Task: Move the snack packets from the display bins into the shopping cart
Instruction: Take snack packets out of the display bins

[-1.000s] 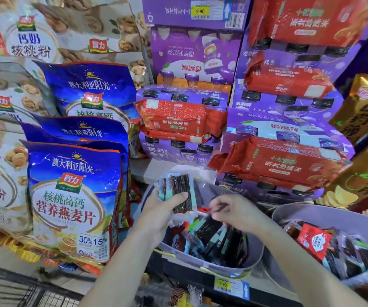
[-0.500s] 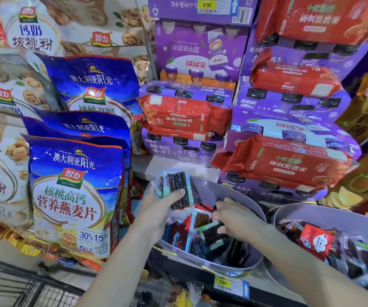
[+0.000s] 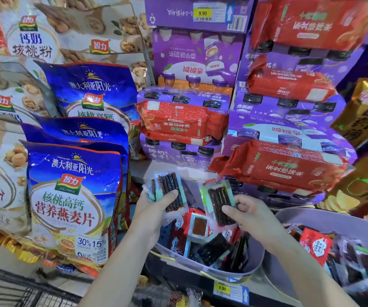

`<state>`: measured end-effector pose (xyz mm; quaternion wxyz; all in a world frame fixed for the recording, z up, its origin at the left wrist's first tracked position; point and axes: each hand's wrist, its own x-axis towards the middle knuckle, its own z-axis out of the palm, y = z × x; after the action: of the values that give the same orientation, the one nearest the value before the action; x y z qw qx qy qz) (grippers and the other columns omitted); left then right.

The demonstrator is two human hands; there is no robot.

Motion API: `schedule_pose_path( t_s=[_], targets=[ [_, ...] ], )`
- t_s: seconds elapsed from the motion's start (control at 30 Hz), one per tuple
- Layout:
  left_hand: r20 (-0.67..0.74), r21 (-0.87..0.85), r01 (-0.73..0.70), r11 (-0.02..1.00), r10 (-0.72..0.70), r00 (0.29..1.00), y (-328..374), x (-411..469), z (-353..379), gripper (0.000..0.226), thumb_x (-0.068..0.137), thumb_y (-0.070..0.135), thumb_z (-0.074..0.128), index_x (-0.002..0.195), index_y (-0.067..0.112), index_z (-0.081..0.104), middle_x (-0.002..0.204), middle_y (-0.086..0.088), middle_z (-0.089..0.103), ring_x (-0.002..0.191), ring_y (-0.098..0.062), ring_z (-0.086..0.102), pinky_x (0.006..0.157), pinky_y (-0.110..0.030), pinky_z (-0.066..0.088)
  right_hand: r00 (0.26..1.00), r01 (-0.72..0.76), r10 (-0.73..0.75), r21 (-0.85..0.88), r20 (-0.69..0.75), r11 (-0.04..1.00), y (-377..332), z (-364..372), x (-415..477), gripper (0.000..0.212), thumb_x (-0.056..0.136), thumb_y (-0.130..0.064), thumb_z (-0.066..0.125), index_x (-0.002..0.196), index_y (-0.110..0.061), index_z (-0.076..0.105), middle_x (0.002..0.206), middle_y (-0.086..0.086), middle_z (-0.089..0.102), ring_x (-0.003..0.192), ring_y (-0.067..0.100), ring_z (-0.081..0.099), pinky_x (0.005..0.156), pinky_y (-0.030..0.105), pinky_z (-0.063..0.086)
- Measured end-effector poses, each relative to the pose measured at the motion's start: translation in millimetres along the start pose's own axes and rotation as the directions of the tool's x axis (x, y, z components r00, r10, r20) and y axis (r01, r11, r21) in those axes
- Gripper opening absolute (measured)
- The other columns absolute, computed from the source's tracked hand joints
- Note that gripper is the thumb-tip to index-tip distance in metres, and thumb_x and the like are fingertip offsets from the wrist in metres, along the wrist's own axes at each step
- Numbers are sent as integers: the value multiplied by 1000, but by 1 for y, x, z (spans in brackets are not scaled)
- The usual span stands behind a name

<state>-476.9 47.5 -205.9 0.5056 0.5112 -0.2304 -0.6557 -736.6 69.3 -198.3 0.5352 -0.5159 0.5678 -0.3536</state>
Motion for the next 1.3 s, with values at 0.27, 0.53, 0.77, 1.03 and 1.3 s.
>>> schedule_pose_path(
  t_s=[0.27, 0.53, 0.77, 1.03, 1.3],
  targets=[
    [161, 66, -18, 998, 7, 987, -4, -20, 20, 57, 79, 27, 87, 129, 35, 62, 123, 3, 78, 113, -30, 76, 83, -42, 65, 994, -95, 83, 177, 69, 980, -13, 32, 7, 10, 96, -23, 73, 91, -15, 75, 66, 2, 49, 54, 13, 42, 52, 26, 39],
    [105, 142, -49, 989, 34, 994, -5, -17, 19, 66, 71, 28, 96, 126, 39, 60, 112, 5, 81, 110, -18, 76, 109, -59, 50, 993, -58, 39, 165, 115, 985, -22, 47, 14, 11, 94, -19, 76, 85, -15, 71, 64, 7, 61, 46, 20, 55, 45, 22, 44],
    [-15, 110, -55, 992, 57, 998, -5, -2, -1, 71, 75, 24, 96, 136, 31, 61, 120, 3, 79, 106, -12, 76, 78, -35, 64, 932, 162, 152, -751, 330, 640, 21, 16, 35, 34, 89, -37, 79, 121, -30, 70, 119, -15, 69, 111, 8, 65, 95, 29, 50],
    [-28, 139, -25, 990, 29, 999, -9, 3, -4, 48, 84, 19, 89, 123, 34, 66, 105, 13, 81, 88, 2, 76, 57, -27, 60, 862, 375, 268, -897, 430, 235, 48, 31, 39, 42, 86, -34, 79, 123, -30, 62, 130, 2, 52, 118, 27, 41, 94, 44, 41],
    [-14, 119, -27, 993, 29, 999, -9, 3, -4, 44, 86, 19, 88, 119, 32, 63, 102, 10, 82, 87, -3, 78, 57, -28, 59, 927, 287, 105, -862, 360, 417, 34, 12, 38, 12, 92, -35, 73, 101, -29, 68, 95, -8, 54, 97, 20, 60, 74, 35, 42]
  ],
)
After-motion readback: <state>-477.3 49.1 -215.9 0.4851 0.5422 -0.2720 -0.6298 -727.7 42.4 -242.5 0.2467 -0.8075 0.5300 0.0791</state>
